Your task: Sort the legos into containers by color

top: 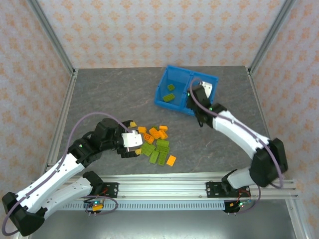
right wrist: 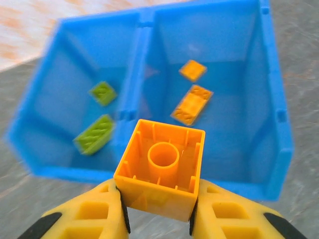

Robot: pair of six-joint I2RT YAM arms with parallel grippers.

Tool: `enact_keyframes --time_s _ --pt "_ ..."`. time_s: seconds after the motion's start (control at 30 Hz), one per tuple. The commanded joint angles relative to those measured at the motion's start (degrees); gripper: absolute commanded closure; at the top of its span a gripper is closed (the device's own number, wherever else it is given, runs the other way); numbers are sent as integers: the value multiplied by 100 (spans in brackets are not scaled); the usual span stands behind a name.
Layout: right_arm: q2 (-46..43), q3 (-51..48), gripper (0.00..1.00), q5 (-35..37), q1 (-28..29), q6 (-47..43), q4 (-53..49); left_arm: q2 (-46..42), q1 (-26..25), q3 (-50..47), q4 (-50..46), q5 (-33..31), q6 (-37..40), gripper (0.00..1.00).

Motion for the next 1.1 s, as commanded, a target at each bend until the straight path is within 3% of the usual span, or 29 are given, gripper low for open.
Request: enact_keyframes --time_s 0.0,0.3,0.53,0.87,1.07 --pt "854 717 70 -587 -504 -505 -601 -40 24 -27 186 -90 -16 0" --pt "2582 2029 70 -1302 -1165 211 -903 -149 36 -89 212 -60 -44 0" --pt "2921 2138 56 -1457 -1216 418 -960 -123 36 -86 229 31 -62 0" --pt "2007 1813 52 -1362 -1216 390 -894 -48 38 -89 244 34 -39 0" --pt "303 523 51 -1963 -901 557 -688 -61 37 -89 233 61 -61 0"
